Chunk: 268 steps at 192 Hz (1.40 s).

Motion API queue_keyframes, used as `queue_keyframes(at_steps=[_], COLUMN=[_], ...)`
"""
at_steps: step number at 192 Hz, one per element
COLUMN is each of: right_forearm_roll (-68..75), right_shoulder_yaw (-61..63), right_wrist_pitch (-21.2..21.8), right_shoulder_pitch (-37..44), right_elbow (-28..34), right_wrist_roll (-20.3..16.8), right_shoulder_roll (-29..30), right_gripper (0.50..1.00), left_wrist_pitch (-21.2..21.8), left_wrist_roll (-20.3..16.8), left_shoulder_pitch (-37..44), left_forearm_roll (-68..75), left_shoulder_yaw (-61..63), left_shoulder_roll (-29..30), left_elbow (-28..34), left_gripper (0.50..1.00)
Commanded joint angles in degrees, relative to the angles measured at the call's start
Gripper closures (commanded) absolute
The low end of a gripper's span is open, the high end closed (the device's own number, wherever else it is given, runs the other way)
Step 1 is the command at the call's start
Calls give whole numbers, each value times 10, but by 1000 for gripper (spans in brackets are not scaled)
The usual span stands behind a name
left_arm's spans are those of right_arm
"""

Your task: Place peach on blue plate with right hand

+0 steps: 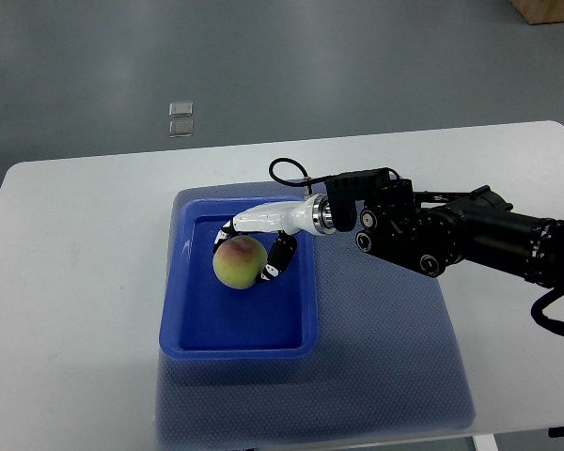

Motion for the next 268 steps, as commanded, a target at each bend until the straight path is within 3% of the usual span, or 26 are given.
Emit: queue_keyframes(at_steps=[1,48,62,71,72,80,101,138,201,268], right_forearm_roll=[3,46,81,81,114,141,213,388,663,734], right_shoulder_yaw=[3,46,76,76,104,127,191,286,367,366], right_wrist_pitch=[2,13,48,48,77,97,123,124,116,117], right_shoulder_pitch=[1,2,1,1,-3,-13,-51,-149,-204,-236], right_elbow=[0,0,0,0,0,0,-5,-17,-27,-51], right_wrist_roll=[-2,-2,-2,-2,-3,-4,-13,-76,-120,-117], right_shoulder_roll=[1,-11,-23,-23,-36,-45,-60,-73,-98,-98], right_gripper=[572,572,572,572,572,572,572,572,572,572], left_wrist_pitch=[0,0,0,0,0,0,0,0,0,0], left_wrist_roll=[0,0,0,0,0,0,0,0,0,0], left_shoulder_pitch=[0,0,0,0,0,0,0,0,0,0], left_forearm_roll=[0,0,0,0,0,0,0,0,0,0], left_shoulder_yaw=[0,0,0,0,0,0,0,0,0,0], left_shoulder_roll=[0,0,0,0,0,0,0,0,0,0], left_elbow=[0,0,0,0,0,0,0,0,0,0], left_gripper=[500,500,500,500,500,500,500,500,500,500])
